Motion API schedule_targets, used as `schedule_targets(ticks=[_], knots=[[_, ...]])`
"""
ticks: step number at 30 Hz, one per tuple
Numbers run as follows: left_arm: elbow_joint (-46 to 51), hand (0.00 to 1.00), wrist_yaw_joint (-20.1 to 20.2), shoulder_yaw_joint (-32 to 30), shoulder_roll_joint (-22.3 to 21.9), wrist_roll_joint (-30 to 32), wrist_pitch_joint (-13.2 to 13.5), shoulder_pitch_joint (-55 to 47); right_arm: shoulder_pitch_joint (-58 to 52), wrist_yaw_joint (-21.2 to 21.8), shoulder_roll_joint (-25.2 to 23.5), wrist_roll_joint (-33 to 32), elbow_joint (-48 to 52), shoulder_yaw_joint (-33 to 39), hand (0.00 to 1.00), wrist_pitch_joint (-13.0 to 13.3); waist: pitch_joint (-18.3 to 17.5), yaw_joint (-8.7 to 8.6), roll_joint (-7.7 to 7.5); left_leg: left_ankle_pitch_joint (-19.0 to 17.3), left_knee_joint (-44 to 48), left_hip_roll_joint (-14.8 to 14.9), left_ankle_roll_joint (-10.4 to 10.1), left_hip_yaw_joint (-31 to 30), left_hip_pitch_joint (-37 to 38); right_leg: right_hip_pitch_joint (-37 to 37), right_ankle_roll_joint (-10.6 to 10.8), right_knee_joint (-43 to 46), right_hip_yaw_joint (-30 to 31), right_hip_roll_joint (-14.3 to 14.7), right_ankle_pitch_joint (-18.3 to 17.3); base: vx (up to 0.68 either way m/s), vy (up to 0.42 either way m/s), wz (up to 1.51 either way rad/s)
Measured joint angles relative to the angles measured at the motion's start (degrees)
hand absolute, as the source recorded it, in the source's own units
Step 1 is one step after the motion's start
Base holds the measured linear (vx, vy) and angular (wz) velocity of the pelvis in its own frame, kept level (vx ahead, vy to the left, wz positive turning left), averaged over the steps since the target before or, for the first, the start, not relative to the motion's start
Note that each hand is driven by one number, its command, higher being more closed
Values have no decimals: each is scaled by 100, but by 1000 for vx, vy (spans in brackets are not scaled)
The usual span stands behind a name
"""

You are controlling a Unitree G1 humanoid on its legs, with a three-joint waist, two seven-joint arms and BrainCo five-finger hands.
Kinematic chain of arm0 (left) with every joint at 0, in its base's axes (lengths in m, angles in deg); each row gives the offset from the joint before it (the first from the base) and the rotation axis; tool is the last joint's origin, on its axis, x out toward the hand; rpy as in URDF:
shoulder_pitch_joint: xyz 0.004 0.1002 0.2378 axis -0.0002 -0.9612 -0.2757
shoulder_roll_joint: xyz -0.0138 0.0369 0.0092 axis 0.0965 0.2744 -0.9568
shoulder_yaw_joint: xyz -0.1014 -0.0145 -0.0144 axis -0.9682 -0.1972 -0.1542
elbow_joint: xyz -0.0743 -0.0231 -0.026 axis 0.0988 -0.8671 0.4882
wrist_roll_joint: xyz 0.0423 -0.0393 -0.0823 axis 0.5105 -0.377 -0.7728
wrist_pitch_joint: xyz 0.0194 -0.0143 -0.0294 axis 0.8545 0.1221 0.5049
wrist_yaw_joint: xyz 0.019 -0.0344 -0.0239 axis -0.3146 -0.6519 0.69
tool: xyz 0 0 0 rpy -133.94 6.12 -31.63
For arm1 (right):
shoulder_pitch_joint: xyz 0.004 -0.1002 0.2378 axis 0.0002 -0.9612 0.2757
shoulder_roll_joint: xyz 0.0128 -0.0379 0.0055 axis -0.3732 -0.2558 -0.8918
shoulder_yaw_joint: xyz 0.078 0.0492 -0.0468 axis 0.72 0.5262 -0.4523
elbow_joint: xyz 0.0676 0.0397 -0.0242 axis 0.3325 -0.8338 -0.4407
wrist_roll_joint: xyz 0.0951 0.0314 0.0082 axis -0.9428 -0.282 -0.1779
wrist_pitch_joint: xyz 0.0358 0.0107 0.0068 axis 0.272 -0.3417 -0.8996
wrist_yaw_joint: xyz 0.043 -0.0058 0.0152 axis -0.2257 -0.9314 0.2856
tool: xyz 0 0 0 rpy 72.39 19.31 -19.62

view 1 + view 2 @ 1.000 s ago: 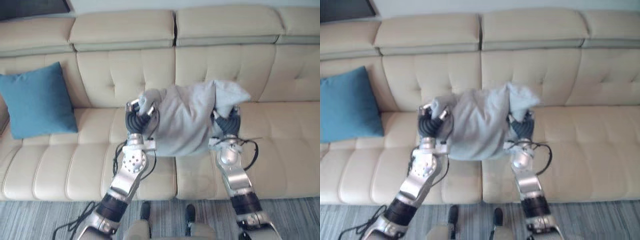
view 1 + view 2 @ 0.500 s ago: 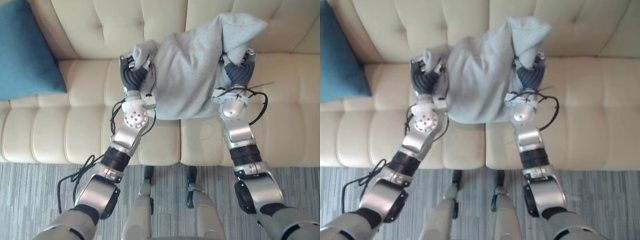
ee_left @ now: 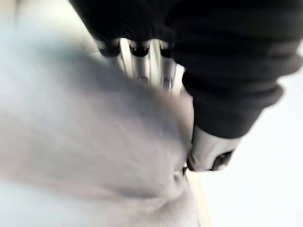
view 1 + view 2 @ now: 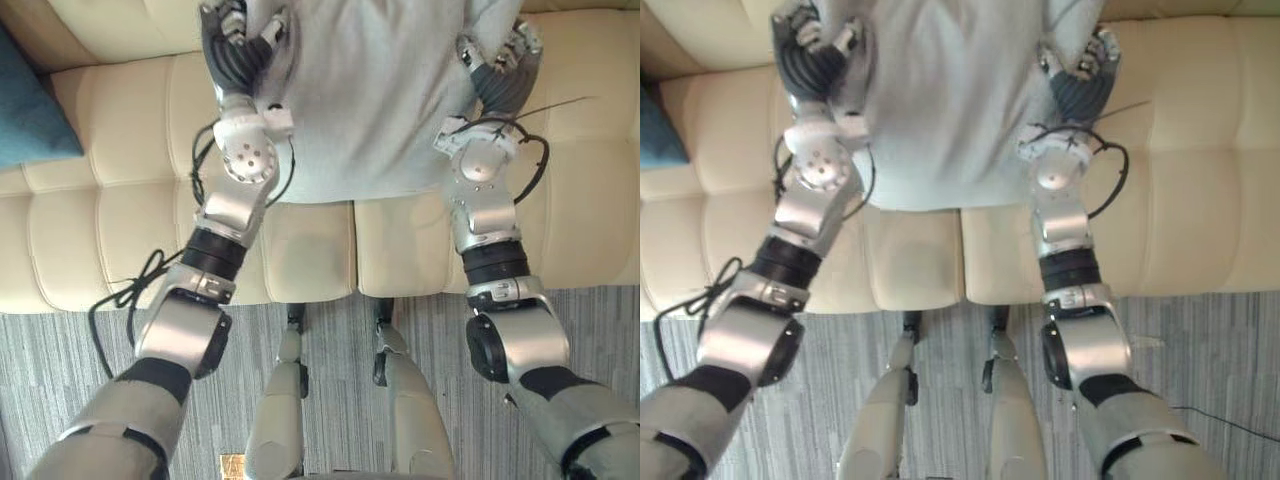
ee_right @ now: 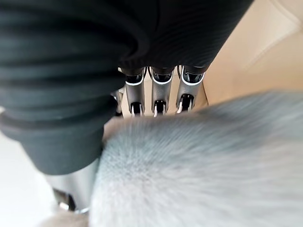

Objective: Pick up cushions and gather them together orderly.

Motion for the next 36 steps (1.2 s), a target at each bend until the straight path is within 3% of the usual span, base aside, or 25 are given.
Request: schedule_targets(ticks=[5,8,13,16,18,24,30,36], knots=[[4,0,126,-540,437,-80,8,-245,-118,235,534,-414,5,302,0,123,0,3,0,24,0,2,-5,8,148,151,-2,5,-8,-2,-1,4,-21,2],[124,0,344,-1009,613,-244,44,-812,-752,427,837,-669,340,566,0,187,-1,14,-2,4,-1,6,17,49,300,297,8,15,-3,-2,-15,9,-18,-1],[745,0,614,-1482,445,-568,134,-2480,-2371,748,833,-863,1200,745,0,245,-12,1,-18,-115,0,14,189,177,606,511,71,139,61,-20,-102,5,-5,-4],[1263,0,827,-1584,-208,-618,163,-3765,-3664,1060,548,-827,1906,743,0,246,-47,5,-67,-206,1,-6,244,201,926,784,90,244,74,-46,-245,28,-7,0],[1485,0,1028,-1568,-705,-612,165,-4748,-4530,1296,109,-719,2255,742,0,242,-139,14,-164,-321,2,-3,266,273,1171,994,79,243,97,-41,-343,52,-17,-9],[1456,0,1795,-1252,-1453,-321,18,-6762,-6691,1909,-855,-129,2286,741,0,167,-793,24,-309,-591,50,-3,317,337,1711,1569,119,199,83,-33,-550,100,-8,-3],[-12,0,2484,-1274,-1718,133,-216,-7245,-7359,2317,-1310,300,1130,638,0,57,-1483,17,-311,-892,292,-12,336,353,2195,2331,170,-121,11,-54,-611,91,9,3],[-1532,0,2712,-1518,-1740,695,-340,-7197,-7338,2542,-1450,510,-553,681,0,-32,-1823,12,-364,-1006,207,-29,349,347,2577,2847,230,-492,-25,-42,-586,34,11,2]])
